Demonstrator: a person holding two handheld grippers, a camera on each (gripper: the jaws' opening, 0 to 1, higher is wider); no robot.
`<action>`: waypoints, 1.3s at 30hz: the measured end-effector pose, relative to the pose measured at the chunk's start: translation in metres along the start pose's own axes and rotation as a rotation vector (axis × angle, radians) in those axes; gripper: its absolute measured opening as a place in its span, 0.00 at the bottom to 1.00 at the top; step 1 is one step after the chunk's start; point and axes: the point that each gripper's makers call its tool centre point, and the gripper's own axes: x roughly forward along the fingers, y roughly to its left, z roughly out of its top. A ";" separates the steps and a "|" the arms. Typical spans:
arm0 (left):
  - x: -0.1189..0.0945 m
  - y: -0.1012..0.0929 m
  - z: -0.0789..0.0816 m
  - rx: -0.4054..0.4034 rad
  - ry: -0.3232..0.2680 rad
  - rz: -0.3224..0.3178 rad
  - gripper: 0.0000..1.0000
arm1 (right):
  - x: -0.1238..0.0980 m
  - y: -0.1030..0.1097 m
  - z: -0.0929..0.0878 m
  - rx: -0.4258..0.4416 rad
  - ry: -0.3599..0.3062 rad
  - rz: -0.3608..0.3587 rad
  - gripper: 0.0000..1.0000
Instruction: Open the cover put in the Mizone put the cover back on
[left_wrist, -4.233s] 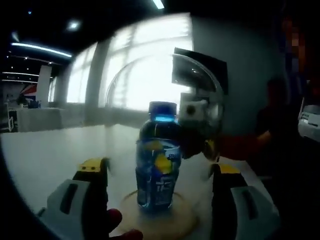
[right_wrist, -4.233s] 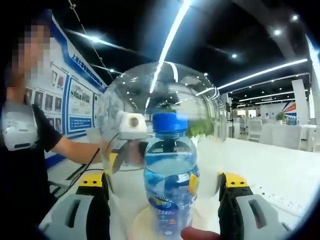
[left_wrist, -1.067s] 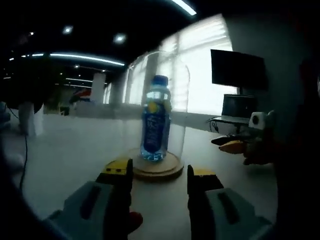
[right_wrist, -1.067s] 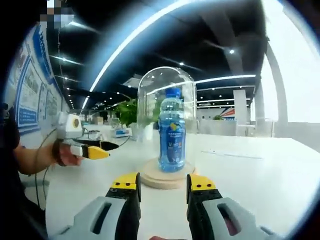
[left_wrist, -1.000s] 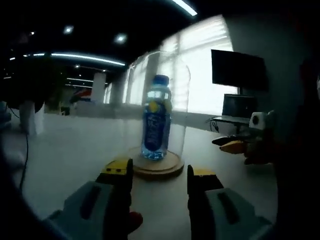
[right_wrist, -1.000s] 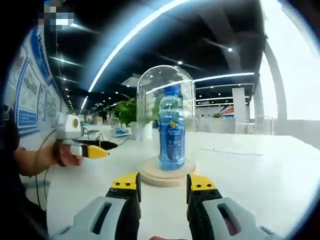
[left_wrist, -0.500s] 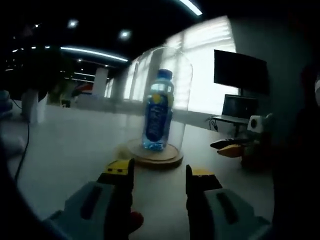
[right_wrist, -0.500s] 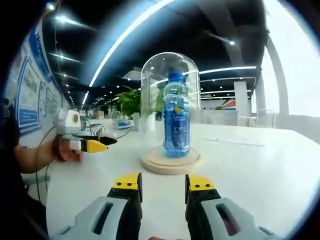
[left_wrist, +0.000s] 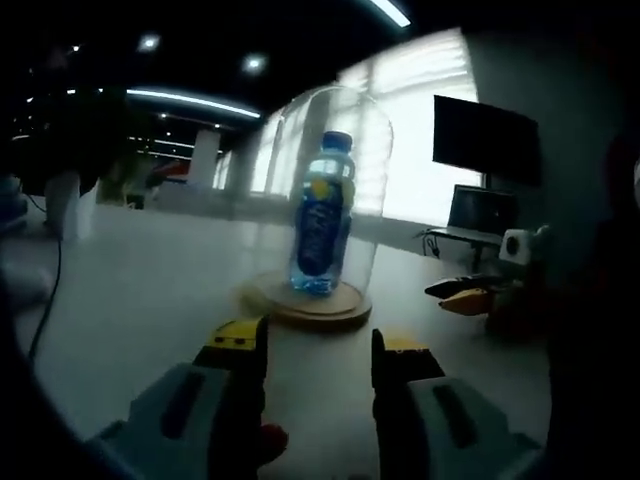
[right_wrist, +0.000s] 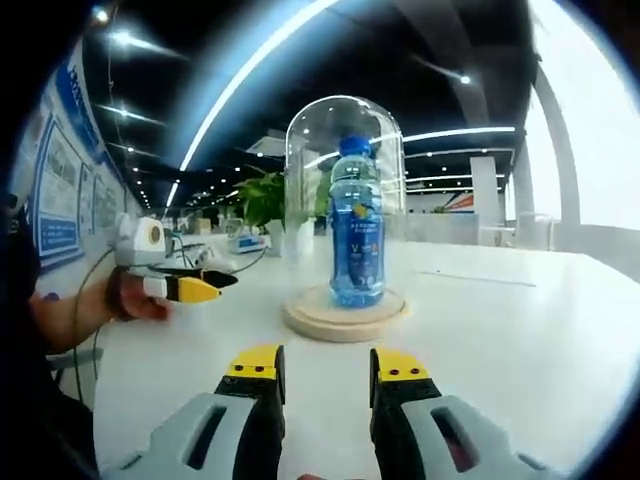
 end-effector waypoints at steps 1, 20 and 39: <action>0.001 -0.002 -0.001 0.013 0.007 -0.007 0.32 | 0.000 0.000 0.000 0.000 -0.001 -0.001 0.26; 0.000 -0.005 -0.003 0.030 0.015 -0.006 0.33 | 0.000 0.000 -0.002 -0.046 0.009 -0.018 0.26; 0.000 -0.004 -0.002 0.035 0.011 -0.004 0.33 | 0.000 -0.001 -0.002 -0.049 0.011 -0.017 0.26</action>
